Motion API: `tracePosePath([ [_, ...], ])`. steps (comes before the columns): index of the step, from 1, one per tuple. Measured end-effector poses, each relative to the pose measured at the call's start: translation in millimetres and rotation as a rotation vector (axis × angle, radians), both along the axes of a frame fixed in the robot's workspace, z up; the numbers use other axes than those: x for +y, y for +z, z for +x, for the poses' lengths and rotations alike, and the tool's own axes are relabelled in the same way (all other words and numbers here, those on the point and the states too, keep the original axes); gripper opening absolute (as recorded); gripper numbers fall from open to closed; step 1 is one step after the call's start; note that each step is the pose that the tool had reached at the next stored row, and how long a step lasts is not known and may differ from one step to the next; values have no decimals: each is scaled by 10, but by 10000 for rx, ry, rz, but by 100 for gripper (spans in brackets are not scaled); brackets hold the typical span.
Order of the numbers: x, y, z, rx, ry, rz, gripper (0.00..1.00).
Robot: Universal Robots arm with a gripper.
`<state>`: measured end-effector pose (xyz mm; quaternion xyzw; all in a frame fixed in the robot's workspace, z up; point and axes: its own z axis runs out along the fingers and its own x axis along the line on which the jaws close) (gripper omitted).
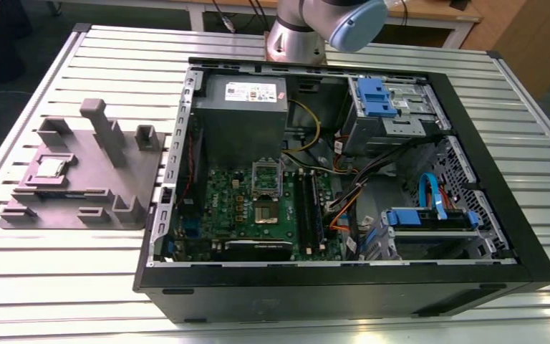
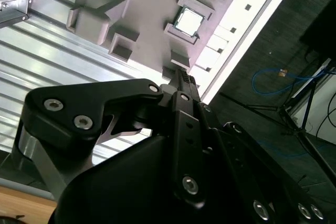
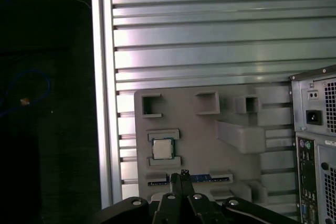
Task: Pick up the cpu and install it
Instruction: 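Reach for the cpu, then pick up the cpu and move it towards the insertion slot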
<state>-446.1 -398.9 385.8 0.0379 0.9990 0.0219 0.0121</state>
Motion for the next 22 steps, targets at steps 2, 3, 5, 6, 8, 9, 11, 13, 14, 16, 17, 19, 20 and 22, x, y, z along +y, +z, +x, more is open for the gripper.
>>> tracePosePath([
  [2, 0, 0, -4, 1, 1, 1, 10],
  [3, 0, 0, -5, 0, 1, 1, 10],
  [5, 0, 0, -7, 0, 0, 1, 10],
  [6, 0, 0, -7, 0, 0, 1, 10],
  [8, 0, 0, -8, 0, 0, 0, 10],
  [9, 0, 0, -8, 0, 1, 1, 10],
  [11, 0, 0, -17, 0, 0, 1, 10],
  [13, 0, 0, -25, 0, 0, 1, 10],
  [14, 0, 0, -25, 0, 0, 0, 10],
  [16, 0, -1, -26, 0, 0, 1, 10],
  [17, 0, 0, -26, 0, 0, 1, 10],
  [19, 0, 0, -27, 0, 0, 1, 10],
  [20, 0, 0, -28, 0, 0, 1, 10],
  [22, 0, 0, -28, 0, 0, 1, 10],
])
